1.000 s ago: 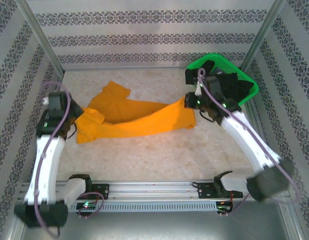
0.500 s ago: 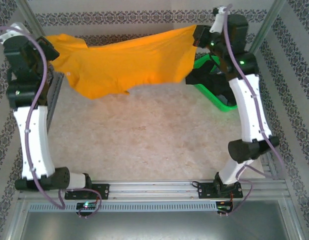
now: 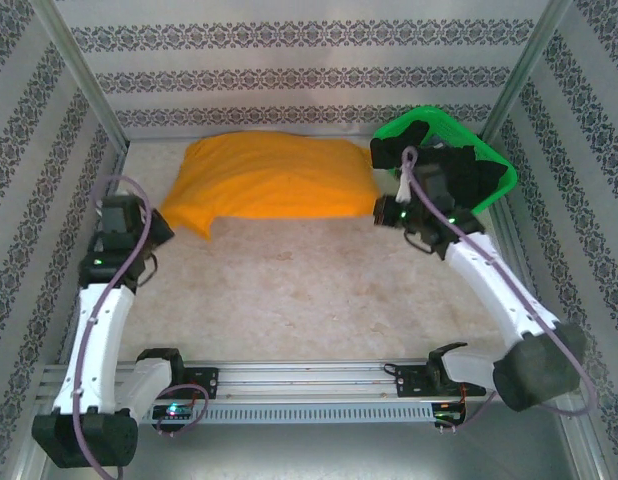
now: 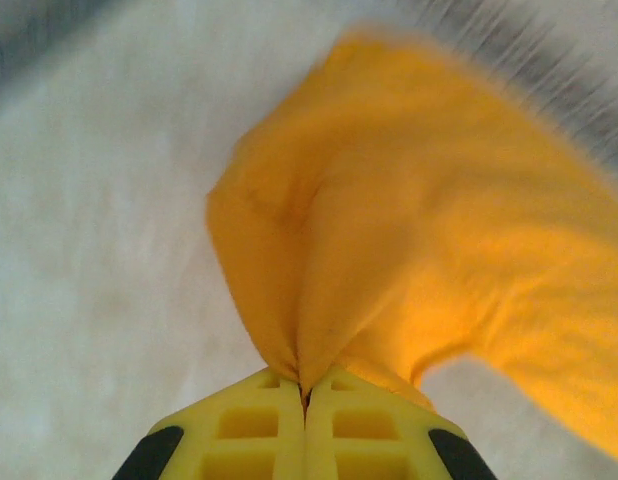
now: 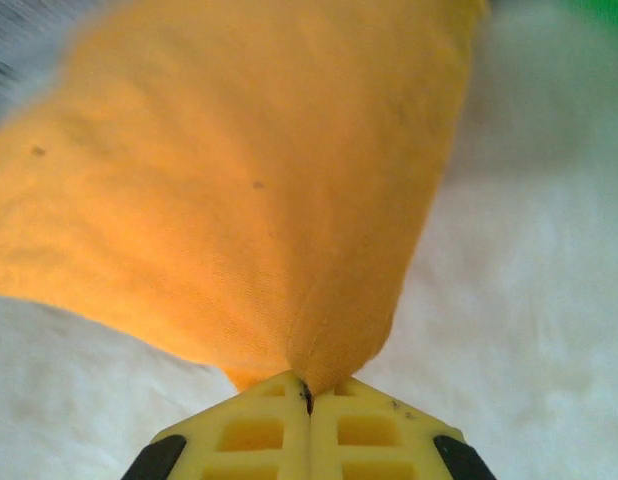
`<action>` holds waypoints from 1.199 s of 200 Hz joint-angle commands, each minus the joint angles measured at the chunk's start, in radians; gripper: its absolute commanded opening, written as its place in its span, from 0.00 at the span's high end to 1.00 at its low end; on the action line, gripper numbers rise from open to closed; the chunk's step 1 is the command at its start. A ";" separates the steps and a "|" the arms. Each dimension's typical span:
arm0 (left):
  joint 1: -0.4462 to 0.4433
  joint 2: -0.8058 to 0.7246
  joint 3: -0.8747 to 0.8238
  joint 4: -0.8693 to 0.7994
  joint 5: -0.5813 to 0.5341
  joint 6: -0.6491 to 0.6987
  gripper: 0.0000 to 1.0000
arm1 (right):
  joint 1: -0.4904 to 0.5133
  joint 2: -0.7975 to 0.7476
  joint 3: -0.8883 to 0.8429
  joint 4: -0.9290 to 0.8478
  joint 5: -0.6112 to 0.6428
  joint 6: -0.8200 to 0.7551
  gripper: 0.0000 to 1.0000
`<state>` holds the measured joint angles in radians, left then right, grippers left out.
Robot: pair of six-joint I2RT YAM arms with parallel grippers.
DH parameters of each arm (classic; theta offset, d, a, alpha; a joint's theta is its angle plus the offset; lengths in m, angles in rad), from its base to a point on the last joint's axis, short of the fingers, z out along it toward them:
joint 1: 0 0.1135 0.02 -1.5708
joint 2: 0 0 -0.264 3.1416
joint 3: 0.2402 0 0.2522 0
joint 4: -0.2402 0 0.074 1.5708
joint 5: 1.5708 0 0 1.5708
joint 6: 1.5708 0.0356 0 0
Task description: Fold and stack the t-shirts
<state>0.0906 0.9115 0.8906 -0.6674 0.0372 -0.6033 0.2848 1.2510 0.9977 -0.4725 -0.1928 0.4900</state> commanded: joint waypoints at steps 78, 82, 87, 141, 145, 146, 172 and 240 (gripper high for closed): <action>-0.043 -0.039 -0.345 -0.088 0.189 -0.306 0.55 | -0.123 0.160 -0.213 -0.023 0.076 0.160 0.60; -0.044 -0.040 -0.328 -0.117 0.179 -0.302 0.54 | -0.124 0.154 -0.209 -0.035 0.087 0.159 0.59; -0.044 -0.043 -0.306 -0.154 0.162 -0.295 0.53 | -0.125 0.146 -0.205 -0.051 0.102 0.159 0.58; -0.045 -0.100 -0.154 -0.385 -0.055 -0.299 0.45 | -0.131 -0.063 -0.219 -0.183 0.253 0.214 0.53; -0.045 -0.094 -0.158 -0.385 -0.055 -0.299 0.45 | -0.130 -0.071 -0.222 -0.186 0.244 0.219 0.53; -0.045 -0.092 -0.158 -0.384 -0.054 -0.300 0.45 | -0.130 -0.072 -0.224 -0.187 0.242 0.221 0.53; -0.013 -0.041 -0.219 -0.290 0.020 -0.316 0.53 | -0.108 -0.078 -0.266 -0.165 0.163 0.264 0.53; 0.015 0.110 -0.398 -0.041 0.203 -0.372 0.57 | -0.089 0.010 -0.395 -0.008 0.029 0.354 0.54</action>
<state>0.0971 1.0279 0.5468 -0.7940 0.1730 -0.9318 0.2176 1.2366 0.6483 -0.5457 -0.1104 0.7887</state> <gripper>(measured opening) 0.428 0.464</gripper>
